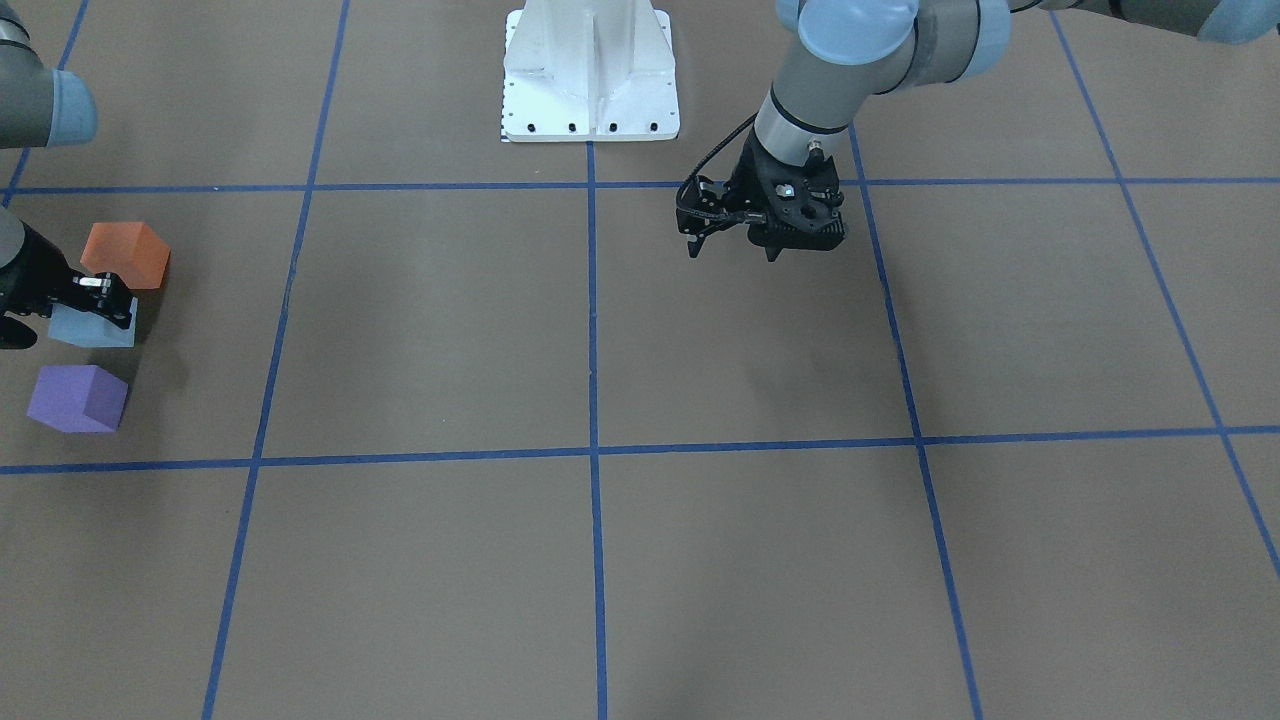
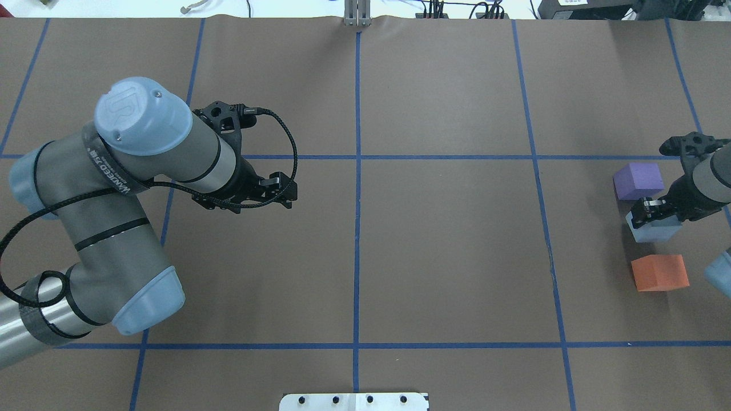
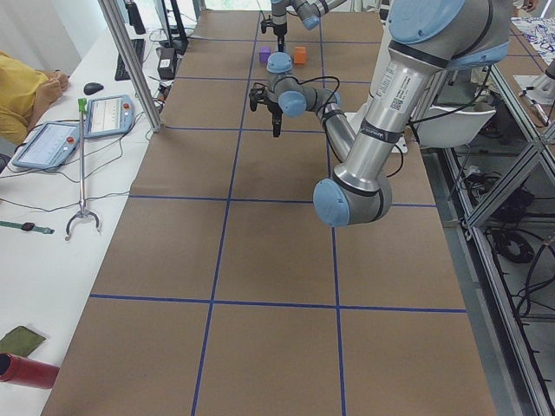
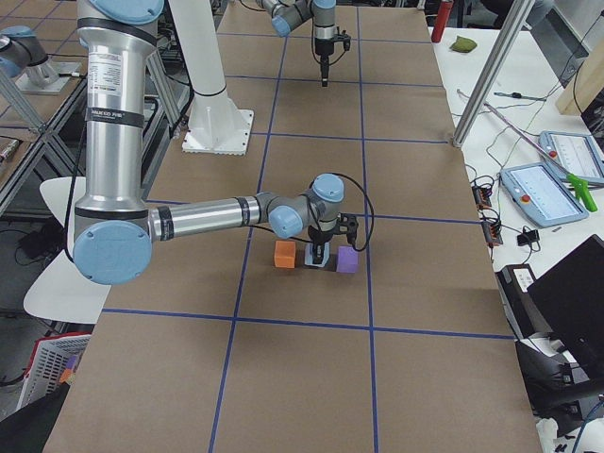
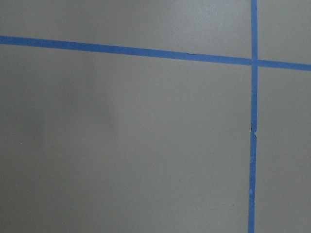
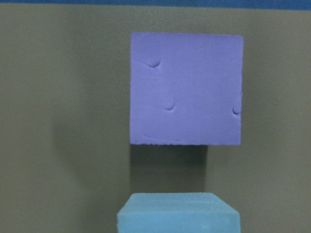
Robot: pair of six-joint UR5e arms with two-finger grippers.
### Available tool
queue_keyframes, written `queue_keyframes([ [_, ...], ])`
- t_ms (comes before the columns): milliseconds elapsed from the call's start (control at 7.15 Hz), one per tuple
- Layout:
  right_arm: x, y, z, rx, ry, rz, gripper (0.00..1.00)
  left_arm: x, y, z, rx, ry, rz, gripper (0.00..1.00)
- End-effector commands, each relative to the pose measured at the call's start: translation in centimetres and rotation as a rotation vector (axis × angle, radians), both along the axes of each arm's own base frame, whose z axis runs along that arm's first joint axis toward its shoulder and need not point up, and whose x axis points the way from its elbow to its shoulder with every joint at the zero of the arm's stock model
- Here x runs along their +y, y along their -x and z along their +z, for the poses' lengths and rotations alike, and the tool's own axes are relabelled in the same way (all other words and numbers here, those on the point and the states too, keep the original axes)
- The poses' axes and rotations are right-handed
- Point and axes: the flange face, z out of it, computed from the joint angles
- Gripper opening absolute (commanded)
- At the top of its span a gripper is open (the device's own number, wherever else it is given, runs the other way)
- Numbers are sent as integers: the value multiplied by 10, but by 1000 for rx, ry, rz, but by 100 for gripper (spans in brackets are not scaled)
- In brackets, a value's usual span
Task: Place blue block between orange and purple blocks
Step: 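Lower the cube between the purple and orange cubes and open the right gripper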
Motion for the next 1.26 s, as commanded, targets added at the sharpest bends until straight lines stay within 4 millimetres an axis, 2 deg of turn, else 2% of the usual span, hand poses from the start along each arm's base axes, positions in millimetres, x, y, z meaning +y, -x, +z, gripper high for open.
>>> queue_keyframes([
  [0, -1, 13, -1, 3, 25, 14, 0, 0, 0, 0, 0, 0, -2, 99],
  [420, 1, 11, 9, 17, 33, 18, 0, 1, -1, 0, 0, 0, 0, 100],
  [559, 5, 7, 25, -8, 6, 30, 0, 1, -1, 0, 0, 0, 0, 100],
  [699, 6, 7, 55, -50, -5, 80, 0, 1, -1, 0, 0, 0, 0, 100],
  [839, 1, 12, 46, -104, -7, 141, 0, 1, 0, -2, 2, -2, 0, 100],
  [979, 1, 12, 44, -107, 0, 148, 19, 1, 1, -2, 3, -2, -2, 100],
  [1119, 0, 11, 30, -124, -20, 152, 99, 2, 1, -2, 3, -1, -3, 100],
])
